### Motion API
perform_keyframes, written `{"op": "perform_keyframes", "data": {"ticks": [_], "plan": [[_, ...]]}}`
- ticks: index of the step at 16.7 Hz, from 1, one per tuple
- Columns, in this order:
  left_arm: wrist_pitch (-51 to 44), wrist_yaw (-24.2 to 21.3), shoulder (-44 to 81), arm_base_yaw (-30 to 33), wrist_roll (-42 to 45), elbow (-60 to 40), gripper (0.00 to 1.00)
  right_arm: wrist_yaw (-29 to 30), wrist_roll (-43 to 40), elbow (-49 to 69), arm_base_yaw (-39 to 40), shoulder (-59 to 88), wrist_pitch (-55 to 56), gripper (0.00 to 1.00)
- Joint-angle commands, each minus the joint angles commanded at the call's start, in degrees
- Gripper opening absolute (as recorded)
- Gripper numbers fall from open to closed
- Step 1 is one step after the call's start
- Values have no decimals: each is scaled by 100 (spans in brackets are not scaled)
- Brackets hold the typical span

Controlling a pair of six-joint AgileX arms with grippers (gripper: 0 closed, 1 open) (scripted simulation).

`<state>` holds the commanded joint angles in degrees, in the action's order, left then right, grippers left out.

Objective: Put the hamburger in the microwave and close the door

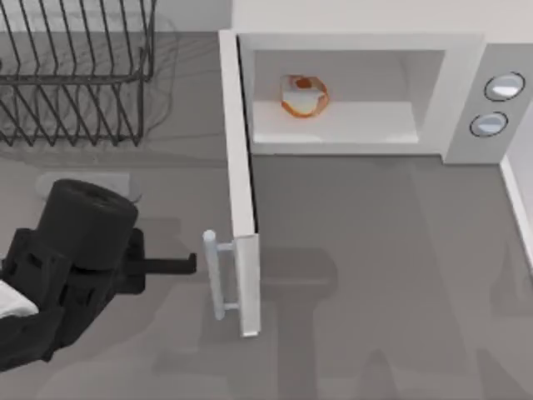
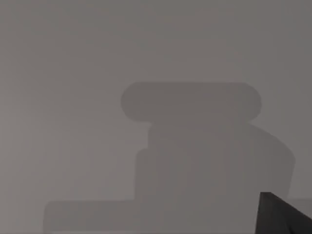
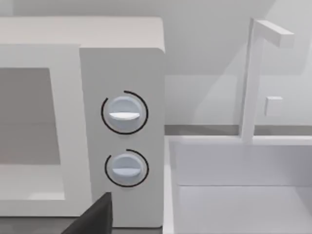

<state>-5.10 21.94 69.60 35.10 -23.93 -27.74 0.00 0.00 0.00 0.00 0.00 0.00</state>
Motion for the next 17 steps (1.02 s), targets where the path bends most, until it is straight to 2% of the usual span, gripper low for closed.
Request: {"op": "perform_keyframes", "data": {"ticks": [3,9,17], "plan": [[-109,231,416,414,-333,-335,0,0,0,0,0,0,0,100],[-403,1031,1684,1672,-1426,-1392,0,0,0,0,0,0,0,100],[-548,1174,2001,1930,-1669,-1721,0,0,0,0,0,0,0,100]]}}
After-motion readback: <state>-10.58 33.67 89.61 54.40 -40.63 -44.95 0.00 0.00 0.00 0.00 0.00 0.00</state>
